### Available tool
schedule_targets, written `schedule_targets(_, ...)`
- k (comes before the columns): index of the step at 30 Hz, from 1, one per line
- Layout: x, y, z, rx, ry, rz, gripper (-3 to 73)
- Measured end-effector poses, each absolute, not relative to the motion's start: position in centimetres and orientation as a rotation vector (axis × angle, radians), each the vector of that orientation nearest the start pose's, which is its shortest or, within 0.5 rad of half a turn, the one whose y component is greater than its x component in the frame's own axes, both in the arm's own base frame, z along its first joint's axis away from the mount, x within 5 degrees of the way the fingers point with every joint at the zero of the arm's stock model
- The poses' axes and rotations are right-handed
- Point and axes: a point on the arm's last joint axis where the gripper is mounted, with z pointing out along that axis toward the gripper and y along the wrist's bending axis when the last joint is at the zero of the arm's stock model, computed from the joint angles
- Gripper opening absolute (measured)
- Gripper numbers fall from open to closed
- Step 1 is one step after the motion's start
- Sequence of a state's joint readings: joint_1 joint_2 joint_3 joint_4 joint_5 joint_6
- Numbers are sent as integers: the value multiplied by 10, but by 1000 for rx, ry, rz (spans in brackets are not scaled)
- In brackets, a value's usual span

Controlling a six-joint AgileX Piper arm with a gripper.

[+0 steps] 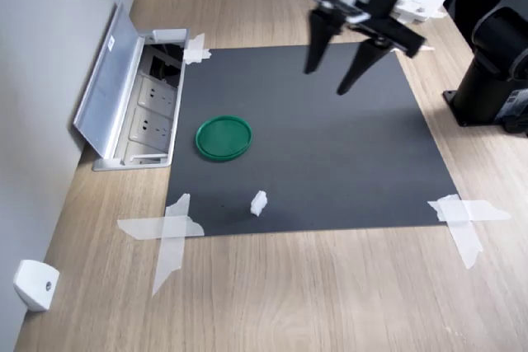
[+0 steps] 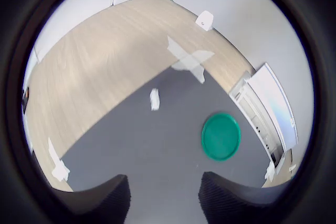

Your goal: Grasp a white terminal and put it on the green lid.

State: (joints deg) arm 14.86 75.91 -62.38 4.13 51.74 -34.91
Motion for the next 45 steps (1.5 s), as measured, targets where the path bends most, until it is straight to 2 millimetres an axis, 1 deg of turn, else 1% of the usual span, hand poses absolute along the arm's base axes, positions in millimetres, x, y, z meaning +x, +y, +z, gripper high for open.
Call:
schedule_targets(4,282,81,323,-1082,2434,-16,589)
schedule_targets(8,304,90,336,-1095,2403,-12,589)
schedule_targets(12,317,110,341,-1186,2381,-5,589)
schedule_targets(15,325,128,337,-1250,2376,7,589)
schedule_targets(18,332,143,324,-1315,2387,6,589)
schedule_targets(22,336,164,297,-1424,2422,-19,589)
schedule_targets(25,341,174,280,-1456,2436,-29,589)
schedule_targets(33,355,181,247,-1477,2484,-38,589)
schedule_targets(39,365,183,229,-1472,2489,-87,589)
schedule_targets(42,365,183,225,-1464,2486,-86,589)
schedule_targets(45,362,181,214,-1471,2494,-83,585)
